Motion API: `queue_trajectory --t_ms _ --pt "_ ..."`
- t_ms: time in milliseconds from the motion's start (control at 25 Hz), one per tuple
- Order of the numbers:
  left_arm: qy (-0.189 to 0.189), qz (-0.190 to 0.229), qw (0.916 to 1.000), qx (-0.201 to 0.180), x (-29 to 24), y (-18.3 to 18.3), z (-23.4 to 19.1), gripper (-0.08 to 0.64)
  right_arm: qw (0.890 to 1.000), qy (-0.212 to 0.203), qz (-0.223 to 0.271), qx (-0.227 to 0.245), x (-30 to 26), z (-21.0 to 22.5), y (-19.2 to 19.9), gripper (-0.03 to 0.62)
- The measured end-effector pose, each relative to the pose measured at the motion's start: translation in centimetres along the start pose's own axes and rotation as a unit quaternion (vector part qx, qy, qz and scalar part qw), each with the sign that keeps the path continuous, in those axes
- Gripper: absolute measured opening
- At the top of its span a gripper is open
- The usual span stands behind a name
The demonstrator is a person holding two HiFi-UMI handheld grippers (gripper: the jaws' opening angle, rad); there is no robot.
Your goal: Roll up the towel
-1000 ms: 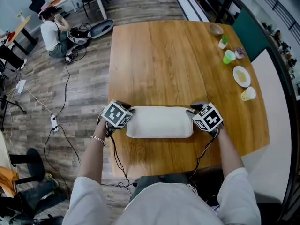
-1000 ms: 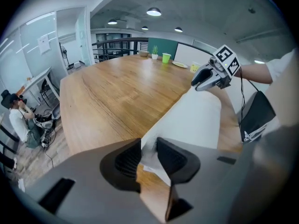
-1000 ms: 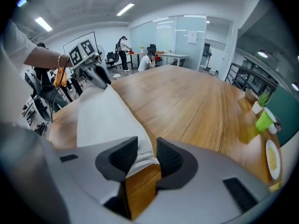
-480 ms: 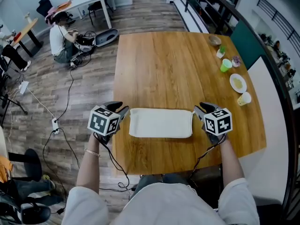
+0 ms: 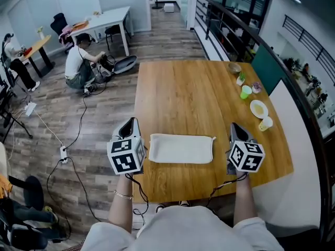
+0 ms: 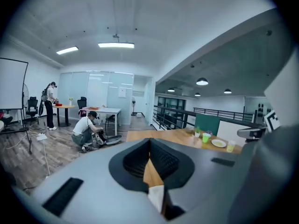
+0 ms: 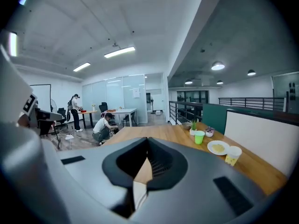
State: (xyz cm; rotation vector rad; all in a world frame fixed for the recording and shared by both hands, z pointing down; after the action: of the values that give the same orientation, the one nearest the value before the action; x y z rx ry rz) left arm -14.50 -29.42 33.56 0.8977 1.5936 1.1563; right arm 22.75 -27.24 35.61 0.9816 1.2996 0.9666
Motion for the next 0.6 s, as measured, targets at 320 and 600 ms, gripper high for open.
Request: queue_trajectory --t_ms 320,600 --pt "0.012 0.022 0.9996 -0.012 1.5 0.8 1.1 0.003 0.999 0.035 0.033 0.007 2.6 -0.7 1.9 0.000" --pt "0.030 0.024 0.9991 -0.016 1.4 0.8 2.4 0.003 0.999 0.037 0.036 0.010 3.0 -1.5 1.7 -0.002"
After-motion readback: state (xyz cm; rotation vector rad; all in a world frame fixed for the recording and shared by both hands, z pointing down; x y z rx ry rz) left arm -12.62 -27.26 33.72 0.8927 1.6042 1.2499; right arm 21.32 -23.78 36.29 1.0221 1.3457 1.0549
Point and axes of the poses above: the fingertips, and each gripper's own axes: x backward along the fingers, z to its right, y out of its underside, the point moved 4 cm from there along x, backward along the fingers, and after that the axes turned 5 degrees about y, right-handed, at the moved point
